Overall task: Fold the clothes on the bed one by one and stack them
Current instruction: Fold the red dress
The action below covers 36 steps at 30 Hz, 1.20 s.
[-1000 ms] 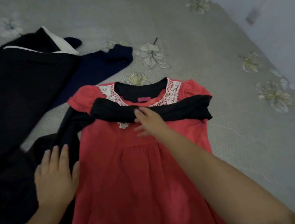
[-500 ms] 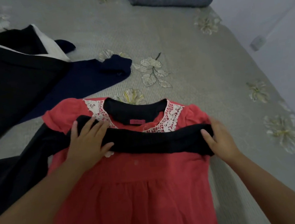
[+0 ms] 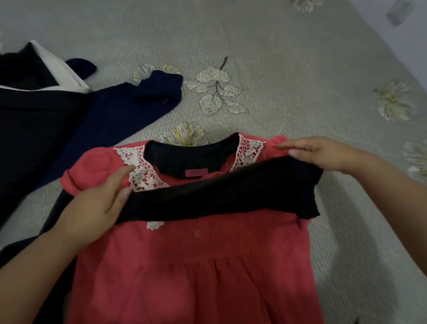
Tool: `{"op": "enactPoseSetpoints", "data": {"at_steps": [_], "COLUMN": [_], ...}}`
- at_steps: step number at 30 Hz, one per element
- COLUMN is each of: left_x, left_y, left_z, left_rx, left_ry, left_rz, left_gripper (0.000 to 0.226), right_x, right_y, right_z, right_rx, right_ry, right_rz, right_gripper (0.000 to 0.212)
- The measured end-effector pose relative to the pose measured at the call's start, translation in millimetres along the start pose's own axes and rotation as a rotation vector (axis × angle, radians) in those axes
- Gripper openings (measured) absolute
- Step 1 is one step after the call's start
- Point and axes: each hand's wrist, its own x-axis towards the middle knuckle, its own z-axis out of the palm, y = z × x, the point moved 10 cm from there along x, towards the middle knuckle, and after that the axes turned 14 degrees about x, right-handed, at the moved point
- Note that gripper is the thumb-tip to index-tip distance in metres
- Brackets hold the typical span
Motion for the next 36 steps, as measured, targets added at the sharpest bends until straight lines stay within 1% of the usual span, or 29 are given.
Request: {"op": "enactPoseSetpoints", "data": {"at_steps": [2, 3, 4, 6, 7, 8, 10, 11, 12, 13, 14, 15, 16, 17, 18, 19, 20, 22, 24, 25, 26, 27, 28, 29, 30, 32, 33, 34, 36], "left_x": [0.5, 1.5, 3.4, 10.0, 11.2, 9.8, 1.2, -3.8, -6.5, -6.7, -5.8, -3.6, 1.3, 8.6, 19.1, 29.2, 38.1, 50.4, 47.2, 40.0, 31.4, 22.2, 11.7, 0.1, -10.1, -26.4, -29.7, -30.0, -28.7], "left_y": [-19.4, -29.6, -35.0, -35.9, -25.4, -9.8, 17.4, 22.8, 18.4, 9.1, -2.8, -8.6, -9.2, -8.7, -11.4, -18.5, -25.6, -27.9, -20.8, -16.0, -8.2, 0.7, 8.1, 9.8, 6.7, -7.6, -15.0, -19.4, -21.8], "left_z": [18.0, 24.1, 22.9, 10.9, 8.7, 11.3, 30.1, 36.5, 43.8, 43.9, 43.0, 39.3, 34.0, 29.8, 25.7, 24.5, 27.7, 27.2, 16.1, 8.1, 4.3, 6.7, 16.1, 32.6, 53.0, 87.0, 95.5, 98.0, 92.9], "left_rx": [0.123, 0.197, 0.260, 0.280, 0.276, 0.294, 0.358, 0.373, 0.349, 0.290, 0.248, 0.247, 0.261, 0.267, 0.284, 0.319, 0.365, 0.473, 0.453, 0.403, 0.349, 0.313, 0.280, 0.267, 0.284, 0.353, 0.347, 0.315, 0.257], "left_ry": [-0.169, -0.205, -0.181, -0.003, 0.042, 0.048, 0.002, -0.008, -0.026, -0.027, -0.013, 0.032, 0.096, 0.120, 0.109, 0.076, 0.017, 0.029, 0.182, 0.288, 0.348, 0.357, 0.318, 0.254, 0.170, 0.008, -0.025, -0.032, -0.060], "left_rz": [-0.100, -0.172, -0.233, -0.281, -0.223, -0.122, 0.075, 0.114, 0.095, 0.018, -0.065, -0.100, -0.092, -0.075, -0.106, -0.174, -0.228, -0.250, -0.243, -0.244, -0.213, -0.166, -0.121, -0.094, -0.084, -0.110, -0.130, -0.149, -0.182], "left_gripper": [0.050, 0.049, 0.046, 0.041, 0.042, 0.046, 0.054, 0.055, 0.054, 0.053, 0.052, 0.054, 0.057, 0.059, 0.055, 0.048, 0.041, 0.036, 0.034, 0.034, 0.032, 0.032, 0.035, 0.041, 0.047, 0.060, 0.064, 0.067, 0.077], "right_x": [8.3, 13.0, 17.1, 18.2, 16.1, 14.5, 14.0, 11.8, 8.4, 3.6, -0.5, -3.9, -4.7, -3.6, -0.6, 3.7, 8.8, 13.7, 3.8, -5.4, -16.0, -23.6, -29.2, -32.5, -32.2, -22.4, -17.3, -14.6, -13.0], "right_y": [-1.9, -2.7, -2.9, 1.2, 6.7, 12.0, 19.6, 18.5, 14.9, 9.7, 5.0, 0.2, -3.6, -7.5, -7.4, -6.2, -2.8, 1.4, -6.8, -15.6, -25.9, -35.1, -38.6, -37.2, -28.7, 2.0, 17.2, 26.5, 30.9], "right_z": [-2.6, -4.0, -6.9, -18.6, -24.7, -26.3, -20.8, -17.6, -14.5, -13.1, -13.0, -13.4, -13.8, -14.8, -16.8, -18.9, -21.1, -25.6, -27.9, -24.5, -16.6, -2.2, 17.9, 38.6, 57.3, 86.0, 92.3, 92.9, 93.7], "right_rx": [-0.204, -0.324, -0.416, -0.443, -0.422, -0.427, -0.472, -0.476, -0.461, -0.442, -0.434, -0.446, -0.471, -0.496, -0.508, -0.513, -0.518, -0.513, -0.505, -0.522, -0.542, -0.566, -0.599, -0.643, -0.698, -0.808, -0.829, -0.835, -0.843], "right_ry": [0.034, 0.087, 0.173, 0.411, 0.520, 0.581, 0.591, 0.588, 0.596, 0.614, 0.635, 0.656, 0.670, 0.677, 0.682, 0.683, 0.685, 0.736, 0.851, 0.901, 0.926, 0.894, 0.823, 0.745, 0.664, 0.469, 0.394, 0.360, 0.315], "right_rz": [0.001, -0.004, -0.009, 0.036, 0.073, 0.097, 0.087, 0.055, 0.012, -0.037, -0.077, -0.115, -0.151, -0.177, -0.178, -0.161, -0.128, -0.095, -0.142, -0.209, -0.303, -0.409, -0.503, -0.558, -0.555, -0.416, -0.339, -0.286, -0.230], "right_gripper": [0.039, 0.041, 0.043, 0.044, 0.044, 0.043, 0.041, 0.040, 0.040, 0.040, 0.043, 0.049, 0.056, 0.061, 0.064, 0.064, 0.062, 0.055, 0.051, 0.048, 0.045, 0.041, 0.040, 0.042, 0.046, 0.060, 0.068, 0.072, 0.073]}}
